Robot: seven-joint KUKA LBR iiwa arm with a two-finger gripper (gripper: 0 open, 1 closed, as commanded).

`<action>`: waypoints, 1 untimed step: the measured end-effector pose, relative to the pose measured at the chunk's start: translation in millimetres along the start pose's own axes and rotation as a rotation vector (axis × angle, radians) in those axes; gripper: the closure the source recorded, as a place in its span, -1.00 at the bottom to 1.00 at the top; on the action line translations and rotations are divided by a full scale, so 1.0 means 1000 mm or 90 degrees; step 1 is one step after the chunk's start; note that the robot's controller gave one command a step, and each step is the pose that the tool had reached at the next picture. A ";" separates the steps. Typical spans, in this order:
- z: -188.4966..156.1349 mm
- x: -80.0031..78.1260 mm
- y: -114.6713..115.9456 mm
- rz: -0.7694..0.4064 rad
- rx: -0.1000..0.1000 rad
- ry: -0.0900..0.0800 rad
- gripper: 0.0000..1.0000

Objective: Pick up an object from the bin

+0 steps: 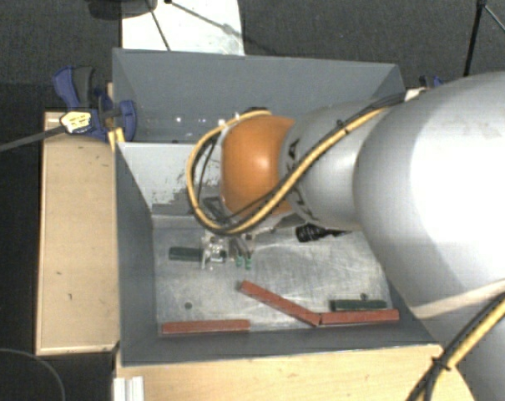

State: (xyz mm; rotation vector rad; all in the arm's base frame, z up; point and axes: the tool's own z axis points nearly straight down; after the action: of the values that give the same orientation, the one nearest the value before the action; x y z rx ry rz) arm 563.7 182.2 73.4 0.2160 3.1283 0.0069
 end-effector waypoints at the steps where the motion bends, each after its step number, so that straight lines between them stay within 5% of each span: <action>1: 0.000 0.000 0.000 0.001 0.000 0.000 1.00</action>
Offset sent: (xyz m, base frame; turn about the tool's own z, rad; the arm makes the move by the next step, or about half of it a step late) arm 0.0141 -0.0261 0.1299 -0.0580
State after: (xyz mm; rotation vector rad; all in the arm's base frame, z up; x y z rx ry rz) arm 563.7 182.2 73.4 0.2183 3.1282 0.0071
